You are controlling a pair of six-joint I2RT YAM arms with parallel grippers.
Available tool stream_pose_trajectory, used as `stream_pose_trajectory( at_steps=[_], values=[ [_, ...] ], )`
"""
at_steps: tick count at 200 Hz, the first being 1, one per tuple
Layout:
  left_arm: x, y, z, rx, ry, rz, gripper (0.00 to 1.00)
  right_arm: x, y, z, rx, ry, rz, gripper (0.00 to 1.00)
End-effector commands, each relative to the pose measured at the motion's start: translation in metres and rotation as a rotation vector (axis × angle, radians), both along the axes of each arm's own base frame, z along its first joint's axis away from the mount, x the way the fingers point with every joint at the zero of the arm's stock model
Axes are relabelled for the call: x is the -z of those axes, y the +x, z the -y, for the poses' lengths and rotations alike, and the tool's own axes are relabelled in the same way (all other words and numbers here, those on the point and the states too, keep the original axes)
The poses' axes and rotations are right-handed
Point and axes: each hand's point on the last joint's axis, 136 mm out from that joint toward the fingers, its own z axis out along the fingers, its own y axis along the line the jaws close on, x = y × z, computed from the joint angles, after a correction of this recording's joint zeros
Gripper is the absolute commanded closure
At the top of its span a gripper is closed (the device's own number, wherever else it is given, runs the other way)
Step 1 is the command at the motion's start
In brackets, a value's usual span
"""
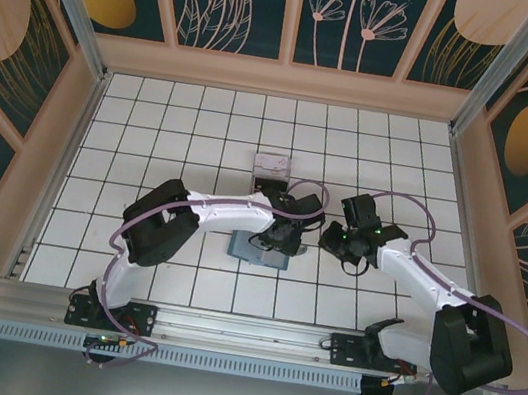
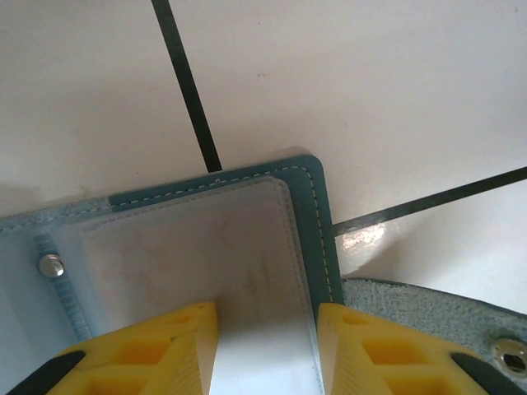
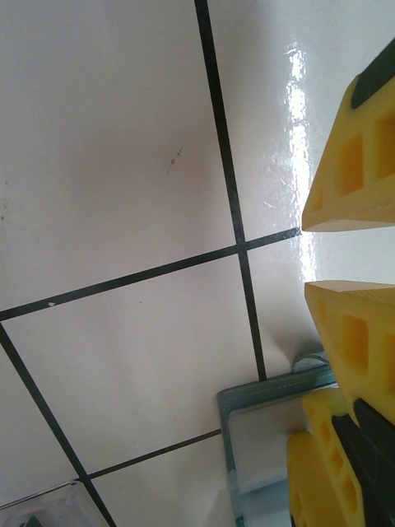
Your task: Take the credit cards out of the card holder
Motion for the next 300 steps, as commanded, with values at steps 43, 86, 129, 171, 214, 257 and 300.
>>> stream_pose_trajectory(
  at_steps=[43,86,129,171,214,257,300],
  values=[
    [0.014,-0.002,-0.016,-0.024,0.083,-0.009,0.74,-0.005,-0.003,0.003,-0.008,0.0,0.003,0.76],
    [0.012,-0.002,-0.02,-0.025,0.091,0.006,0.84,-0.011,-0.001,0.002,-0.006,0.008,0.014,0.76],
    [-0.007,0.003,-0.018,-0.03,0.081,0.03,0.71,-0.017,-0.001,0.001,-0.002,0.02,0.022,0.76],
    [-0.012,0.001,-0.018,-0.032,0.079,0.026,0.64,-0.018,-0.001,0.0,-0.008,0.024,0.024,0.76],
    [0.008,-0.005,-0.019,-0.024,0.105,-0.017,0.61,-0.017,0.0,-0.001,-0.02,0.021,0.021,0.76],
    [0.018,-0.008,-0.022,-0.018,0.122,-0.036,0.57,-0.016,0.0,-0.002,-0.025,0.02,0.016,0.76],
    [0.028,-0.011,-0.026,-0.016,0.141,-0.047,0.58,-0.015,-0.001,-0.001,-0.025,0.017,0.014,0.76]
  ],
)
